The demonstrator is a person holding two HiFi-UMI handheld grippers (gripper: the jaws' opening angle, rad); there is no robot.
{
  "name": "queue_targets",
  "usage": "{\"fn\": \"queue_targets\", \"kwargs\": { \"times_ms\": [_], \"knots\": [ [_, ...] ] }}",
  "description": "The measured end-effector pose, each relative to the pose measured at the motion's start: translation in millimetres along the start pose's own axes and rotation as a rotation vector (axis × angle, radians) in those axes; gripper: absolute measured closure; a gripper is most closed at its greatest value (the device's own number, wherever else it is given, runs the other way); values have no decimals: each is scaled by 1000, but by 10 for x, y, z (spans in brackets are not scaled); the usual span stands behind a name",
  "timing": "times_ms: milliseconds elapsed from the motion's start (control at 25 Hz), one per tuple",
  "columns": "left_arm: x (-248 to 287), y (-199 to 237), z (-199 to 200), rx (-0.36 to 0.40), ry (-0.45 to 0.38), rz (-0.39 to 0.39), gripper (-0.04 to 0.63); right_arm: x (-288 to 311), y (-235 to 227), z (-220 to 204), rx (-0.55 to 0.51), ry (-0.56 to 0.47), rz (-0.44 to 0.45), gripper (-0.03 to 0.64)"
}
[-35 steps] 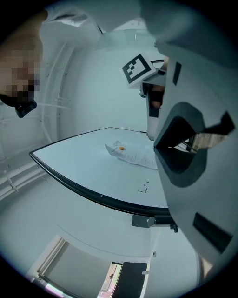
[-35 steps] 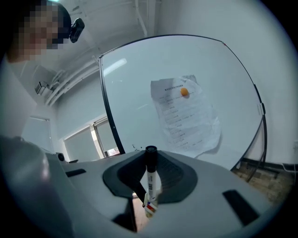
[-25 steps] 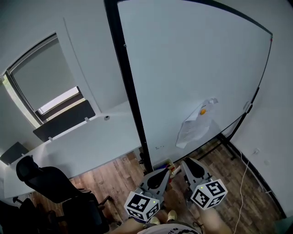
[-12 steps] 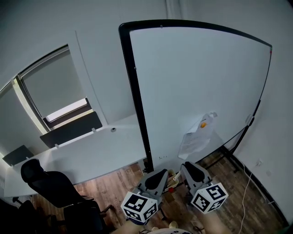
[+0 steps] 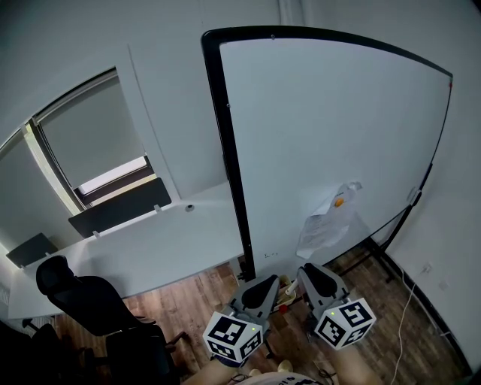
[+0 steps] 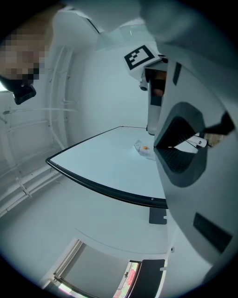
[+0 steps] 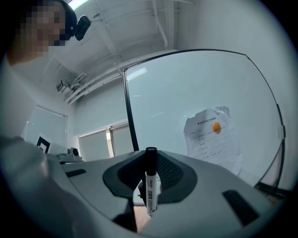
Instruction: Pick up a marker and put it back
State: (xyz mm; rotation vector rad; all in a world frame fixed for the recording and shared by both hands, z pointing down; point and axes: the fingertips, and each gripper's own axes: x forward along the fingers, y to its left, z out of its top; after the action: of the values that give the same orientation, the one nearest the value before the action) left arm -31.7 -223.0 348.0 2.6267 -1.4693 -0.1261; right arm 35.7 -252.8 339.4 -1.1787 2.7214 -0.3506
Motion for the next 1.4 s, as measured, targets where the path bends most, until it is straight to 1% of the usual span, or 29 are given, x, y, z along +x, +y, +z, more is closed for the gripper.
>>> {"fn": "queue_targets", "kwargs": {
  "times_ms": [160, 320, 560, 760, 960, 1400],
  "knots": [
    [1, 12, -10, -4, 0, 0, 584, 12, 6, -13, 1, 3, 0, 543],
    [7, 14, -35, -9, 2, -1, 584, 6, 6, -18, 45, -10, 20, 543],
    [14, 38, -62, -15, 2, -4, 584, 16, 5, -55, 47, -3, 13, 543],
    [21, 20, -87, 38, 19, -2, 584, 17, 13, -69, 39, -1, 15, 543],
    [32, 70, -74, -26, 2, -6, 584, 35, 16, -71, 34, -2, 13, 543],
    [16, 153, -74, -23, -8, 27, 584, 87, -4, -104, 37, 6, 11, 543]
  ]
}}
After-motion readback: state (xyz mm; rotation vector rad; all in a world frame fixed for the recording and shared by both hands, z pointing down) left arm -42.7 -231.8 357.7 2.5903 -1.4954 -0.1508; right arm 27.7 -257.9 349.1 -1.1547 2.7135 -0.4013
